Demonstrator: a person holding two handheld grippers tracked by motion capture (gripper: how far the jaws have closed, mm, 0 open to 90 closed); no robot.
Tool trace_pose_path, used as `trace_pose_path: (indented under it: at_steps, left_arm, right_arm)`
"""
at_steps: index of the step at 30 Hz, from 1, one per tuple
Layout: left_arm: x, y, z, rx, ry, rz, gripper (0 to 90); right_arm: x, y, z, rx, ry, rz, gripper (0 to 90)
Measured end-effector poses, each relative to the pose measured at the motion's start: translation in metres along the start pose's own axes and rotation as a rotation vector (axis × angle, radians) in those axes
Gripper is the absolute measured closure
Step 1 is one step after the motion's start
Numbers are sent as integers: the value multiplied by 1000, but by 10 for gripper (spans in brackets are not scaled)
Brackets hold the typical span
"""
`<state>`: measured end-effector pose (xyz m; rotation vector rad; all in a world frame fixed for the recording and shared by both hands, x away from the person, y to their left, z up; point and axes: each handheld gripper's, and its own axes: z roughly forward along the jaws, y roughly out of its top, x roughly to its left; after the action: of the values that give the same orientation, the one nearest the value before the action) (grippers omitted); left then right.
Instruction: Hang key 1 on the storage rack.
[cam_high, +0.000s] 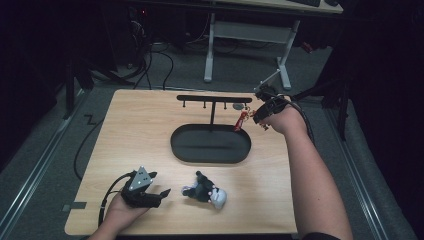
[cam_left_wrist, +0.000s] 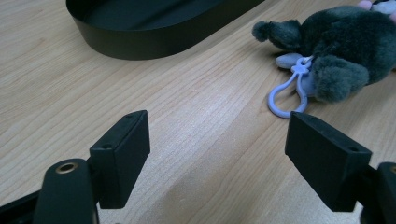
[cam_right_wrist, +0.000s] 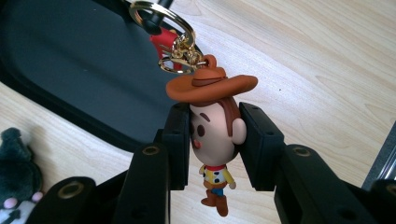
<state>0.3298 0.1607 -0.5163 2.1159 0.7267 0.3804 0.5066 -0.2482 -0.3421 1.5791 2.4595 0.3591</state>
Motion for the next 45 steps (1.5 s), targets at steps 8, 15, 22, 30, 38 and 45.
trace_pose_path:
  at_steps: [8, 15, 22, 30, 38, 45]
  left_arm:
    - [1, -1, 1, -4, 1, -5, 231]
    - [1, 0, 1, -4, -6, -8, 248]
    - [1, 1, 3, -4, -19, -7, 259]
    - [-2, 4, 5, 2, -20, -5, 262]
    - [-5, 4, 7, 14, -20, -5, 261]
    - [-8, 4, 7, 20, -25, -9, 264]
  right_arm:
    - [2, 0, 20, 18, 17, 0, 651]
    - [0, -2, 25, -1, 37, 27, 582]
    - [3, -16, 21, -29, 40, 37, 529]
    - [5, -65, 26, -62, 32, 21, 475]
    - [12, -123, 43, -147, 51, 6, 465]
    - [31, -181, 57, -322, 63, 16, 442]
